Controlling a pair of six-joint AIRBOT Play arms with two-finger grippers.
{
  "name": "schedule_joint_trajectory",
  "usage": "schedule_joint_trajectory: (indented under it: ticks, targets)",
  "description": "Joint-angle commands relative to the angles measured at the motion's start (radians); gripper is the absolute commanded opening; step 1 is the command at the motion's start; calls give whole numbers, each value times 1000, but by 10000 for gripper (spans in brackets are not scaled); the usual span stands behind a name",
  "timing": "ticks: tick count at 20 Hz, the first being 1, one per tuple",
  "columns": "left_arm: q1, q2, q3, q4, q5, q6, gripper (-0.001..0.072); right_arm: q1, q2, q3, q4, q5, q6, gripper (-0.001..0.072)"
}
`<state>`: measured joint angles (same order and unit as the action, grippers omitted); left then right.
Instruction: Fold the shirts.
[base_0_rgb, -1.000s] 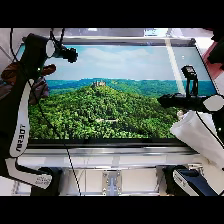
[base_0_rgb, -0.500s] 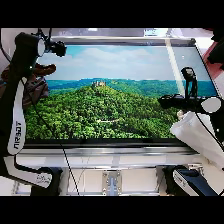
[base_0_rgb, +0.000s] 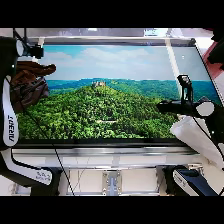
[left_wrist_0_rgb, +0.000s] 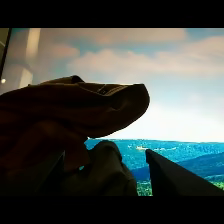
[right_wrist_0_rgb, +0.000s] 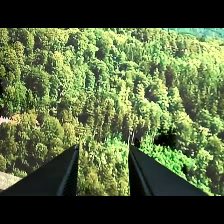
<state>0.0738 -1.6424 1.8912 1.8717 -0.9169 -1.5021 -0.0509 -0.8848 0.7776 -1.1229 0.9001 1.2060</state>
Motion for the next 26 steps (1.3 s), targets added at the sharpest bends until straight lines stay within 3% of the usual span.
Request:
schedule_joint_trajectory:
  ticks: [1, 5, 17, 22, 26]
  targets:
    - [79, -4, 0, -6, -6, -37, 582, 1, 0, -6, 2, -59, 42, 377]
    - [140, -7, 0, -5, 60, -44, 582, 1, 0, -6, 4, -121, 138, 377]
    - [157, -131, 0, -148, 43, -108, 582, 1, 0, -6, 8, -122, 190, 377]
    - [165, -237, 0, 5, -123, -143, 585, 1, 0, -6, 8, -122, 190, 377]
    - [245, -261, 0, 40, -169, -178, 586, 1, 0, -6, 8, -122, 190, 377]
